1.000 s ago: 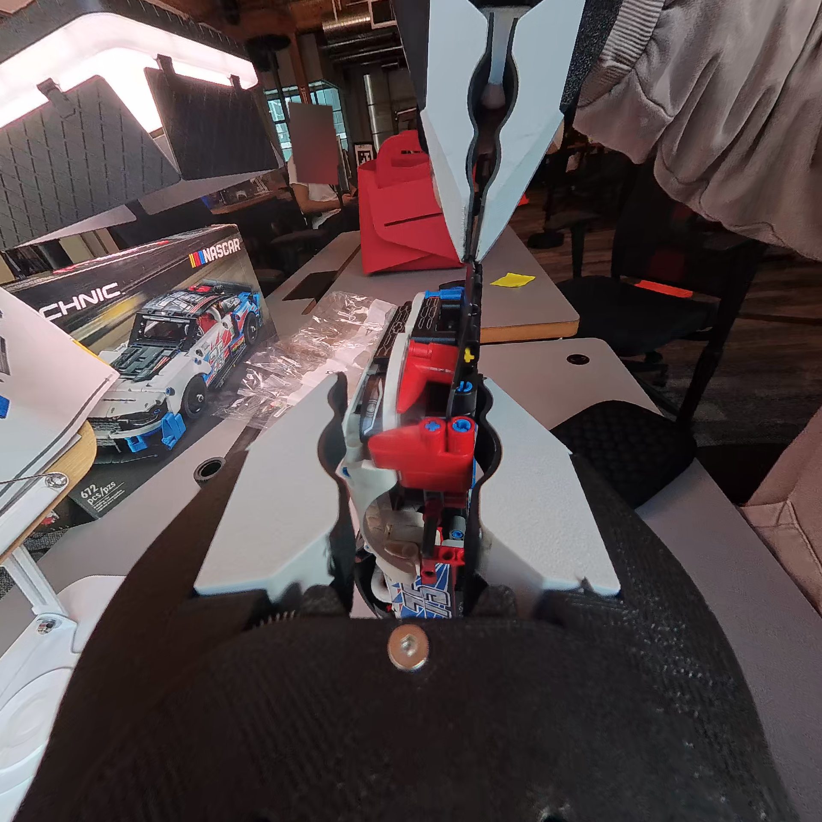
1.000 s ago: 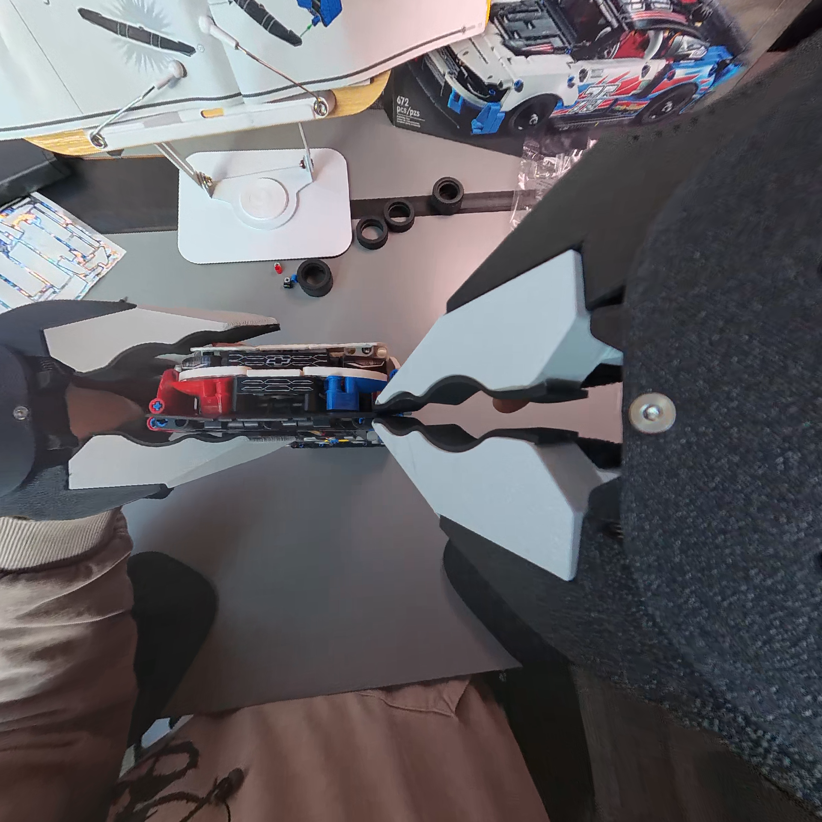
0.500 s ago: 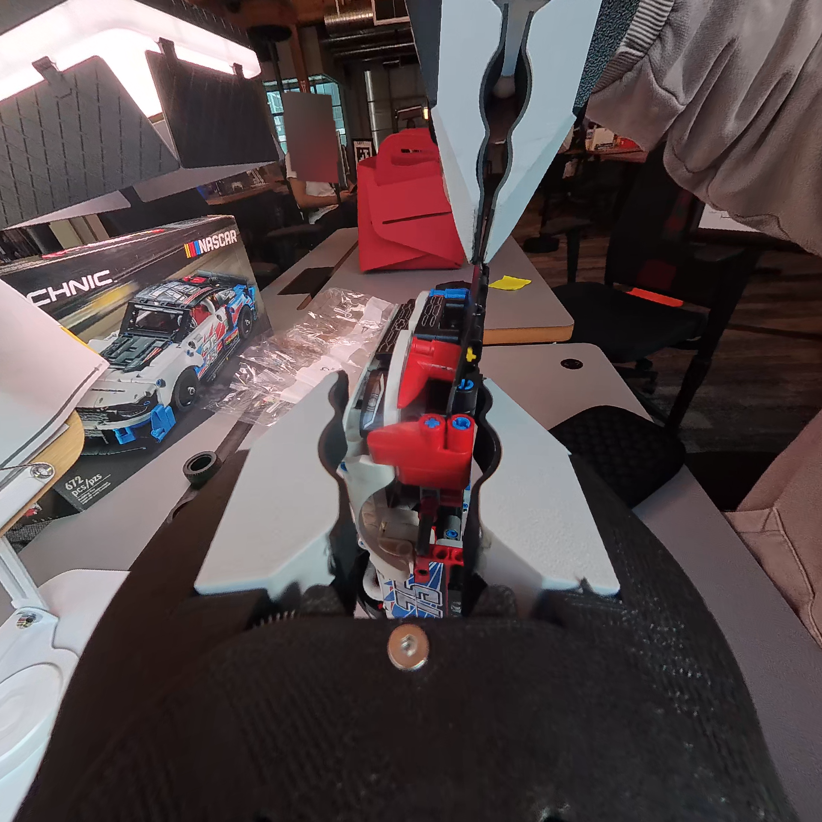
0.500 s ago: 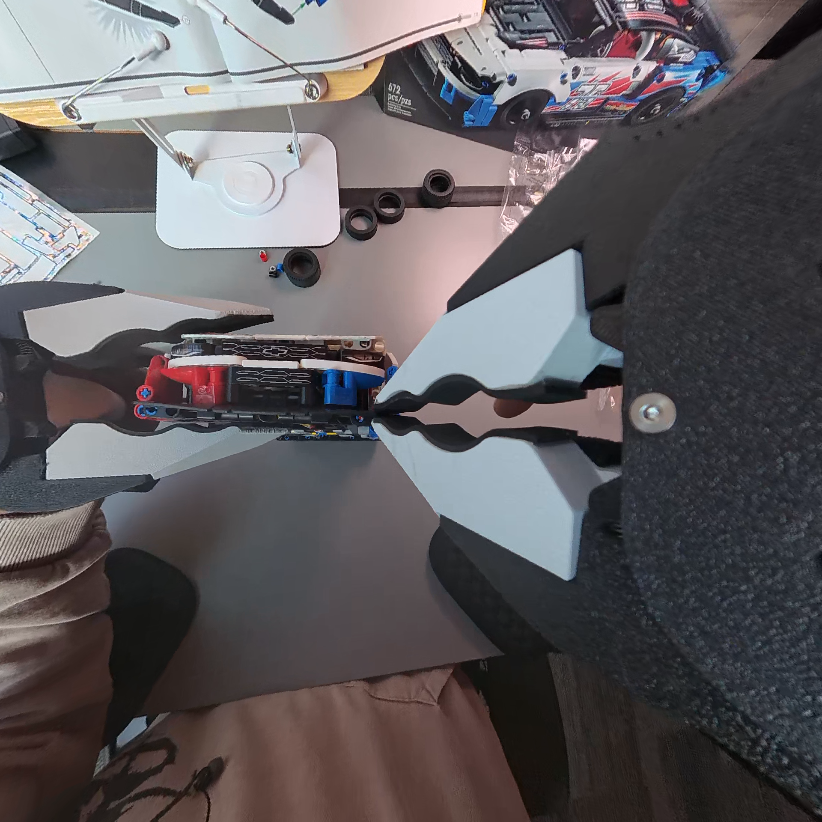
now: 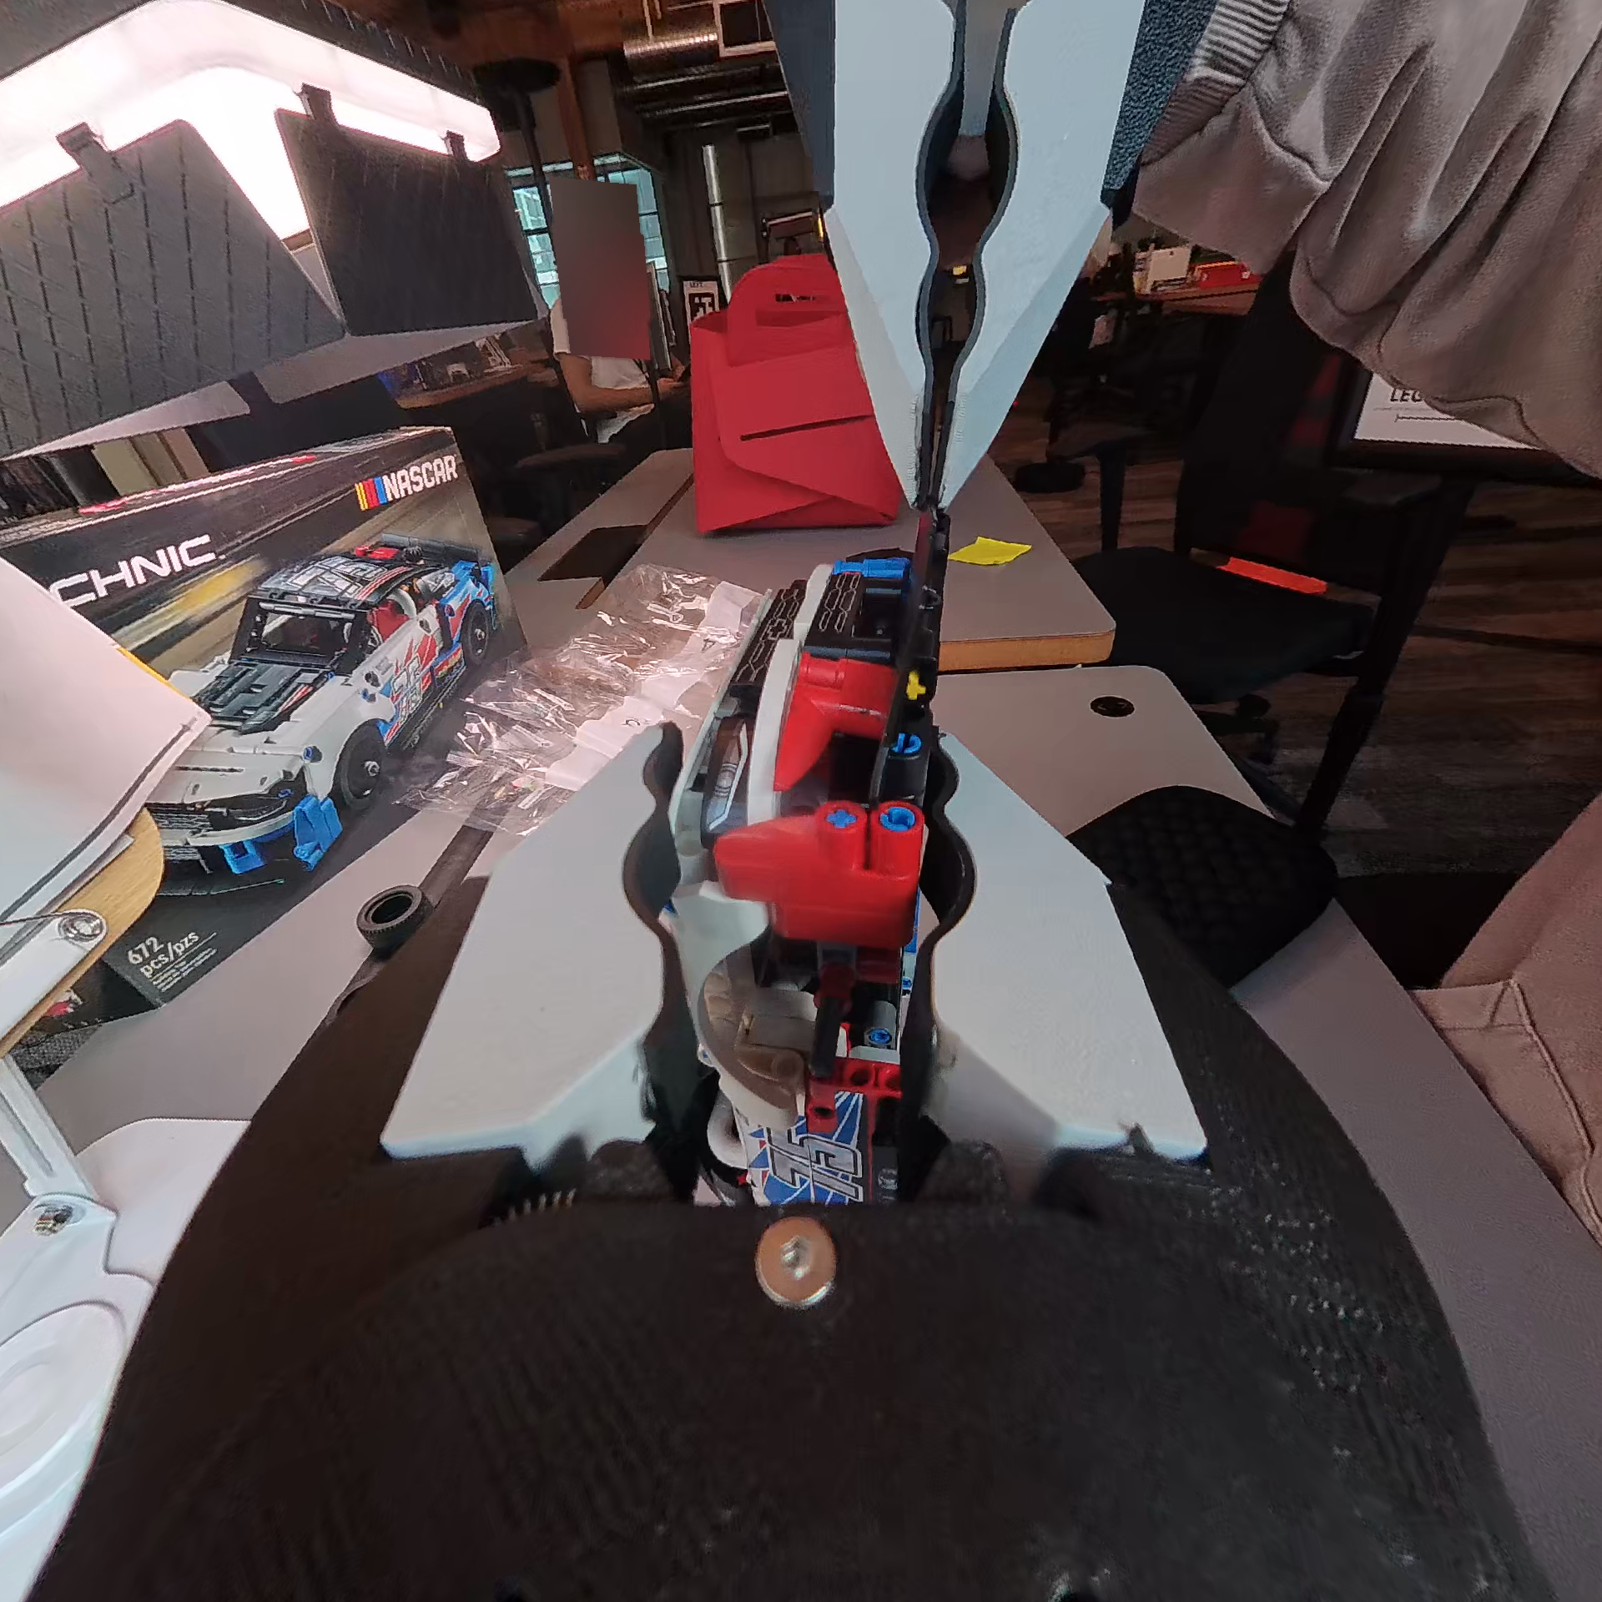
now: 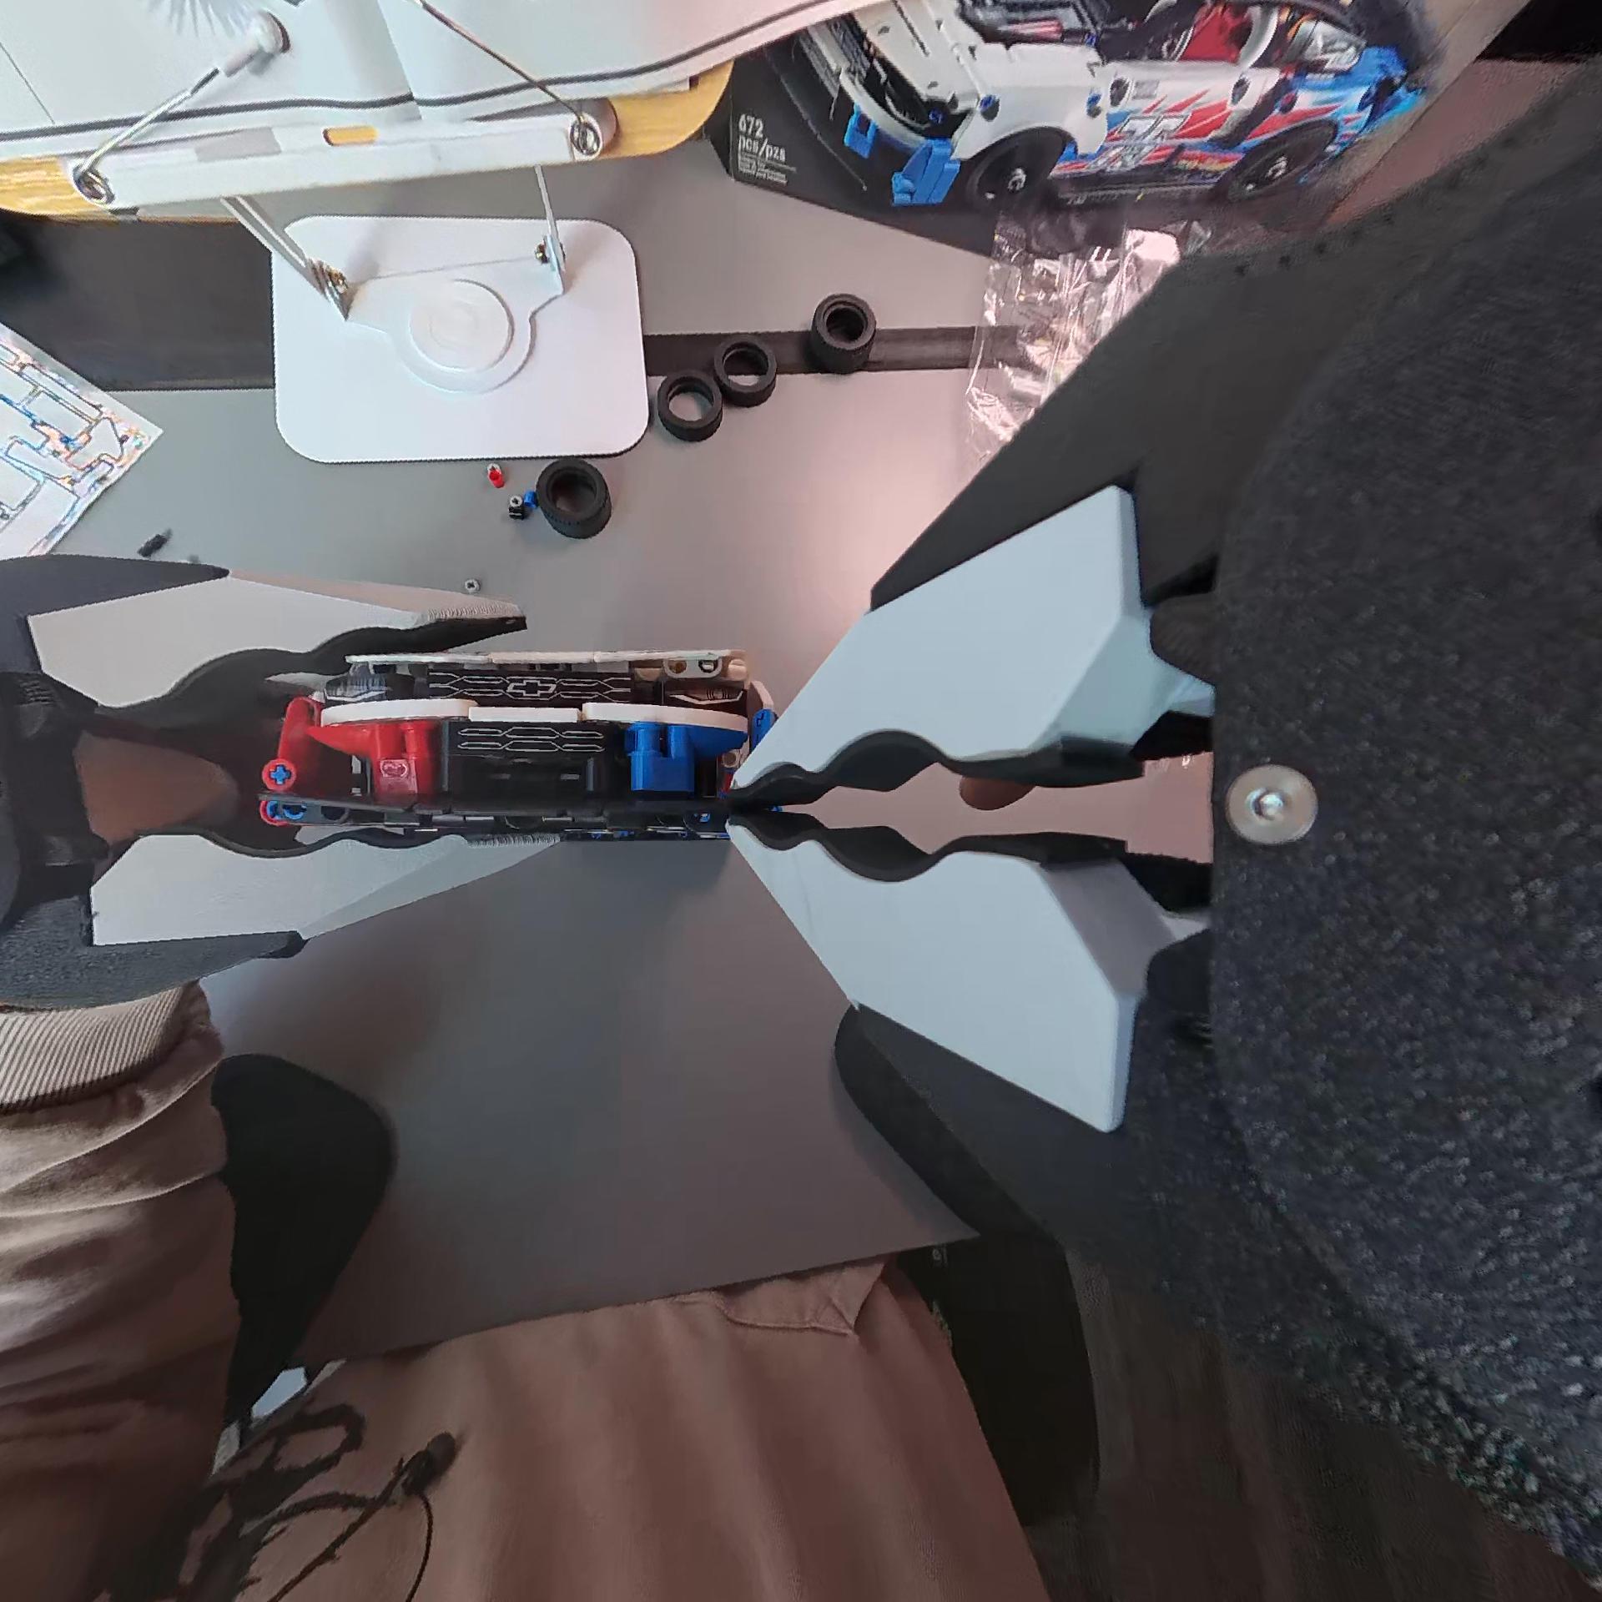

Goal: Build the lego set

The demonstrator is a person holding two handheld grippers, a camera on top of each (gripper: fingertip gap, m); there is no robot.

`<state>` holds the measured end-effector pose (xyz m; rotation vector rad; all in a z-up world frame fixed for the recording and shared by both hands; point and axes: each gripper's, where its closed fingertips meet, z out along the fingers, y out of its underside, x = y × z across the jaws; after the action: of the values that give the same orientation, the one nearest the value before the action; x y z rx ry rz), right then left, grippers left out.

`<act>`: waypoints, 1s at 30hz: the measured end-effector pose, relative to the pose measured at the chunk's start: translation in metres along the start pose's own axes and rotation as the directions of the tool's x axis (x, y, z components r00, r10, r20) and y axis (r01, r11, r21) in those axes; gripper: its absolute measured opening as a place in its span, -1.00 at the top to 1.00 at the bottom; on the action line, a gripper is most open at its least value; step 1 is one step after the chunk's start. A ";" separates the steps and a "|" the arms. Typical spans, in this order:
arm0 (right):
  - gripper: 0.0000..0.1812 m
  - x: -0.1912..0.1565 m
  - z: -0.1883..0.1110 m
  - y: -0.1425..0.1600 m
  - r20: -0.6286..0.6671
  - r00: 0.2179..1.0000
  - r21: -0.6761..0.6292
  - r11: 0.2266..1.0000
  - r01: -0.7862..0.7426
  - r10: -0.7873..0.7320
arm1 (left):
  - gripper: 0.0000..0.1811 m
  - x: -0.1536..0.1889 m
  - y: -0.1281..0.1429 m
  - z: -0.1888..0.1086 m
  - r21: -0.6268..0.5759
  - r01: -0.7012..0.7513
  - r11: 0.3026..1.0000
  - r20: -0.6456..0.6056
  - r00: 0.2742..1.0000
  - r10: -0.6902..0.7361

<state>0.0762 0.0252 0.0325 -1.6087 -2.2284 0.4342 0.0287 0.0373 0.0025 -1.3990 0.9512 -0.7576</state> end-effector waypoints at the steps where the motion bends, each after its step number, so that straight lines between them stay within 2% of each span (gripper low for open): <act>1: 1.00 0.000 0.000 0.000 0.003 1.000 0.004 1.000 -0.003 0.003 | 0.39 0.000 0.000 0.000 -0.001 -0.002 1.000 0.002 1.000 0.002; 12: 1.00 0.006 0.001 0.002 -0.049 0.998 -0.037 0.998 0.047 -0.049 | 0.41 0.001 -0.001 0.000 0.023 0.000 1.000 -0.007 1.000 0.000; 17: 1.00 0.003 0.001 0.002 -0.011 1.000 -0.016 1.000 0.023 -0.024 | 0.40 -0.002 -0.001 0.000 0.022 0.011 1.000 -0.007 1.000 -0.011; 21: 1.00 0.007 0.001 0.002 -0.034 0.999 -0.014 1.000 0.020 -0.021 | 0.40 -0.002 -0.001 0.000 0.034 0.011 0.999 -0.003 1.000 -0.011; 25: 1.00 -0.001 0.001 0.001 -0.002 1.000 0.037 0.999 0.007 -0.007 | 0.40 -0.001 0.000 -0.001 0.021 0.014 1.000 -0.023 1.000 -0.013; 30: 1.00 0.002 0.001 0.000 -0.040 0.999 0.077 0.997 0.008 -0.005 | 0.40 -0.001 -0.001 -0.001 0.033 0.012 0.999 -0.016 1.000 -0.012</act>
<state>0.0750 0.0269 0.0324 -1.5565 -2.1600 0.4759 0.0273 0.0375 0.0032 -1.3726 0.9392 -0.7909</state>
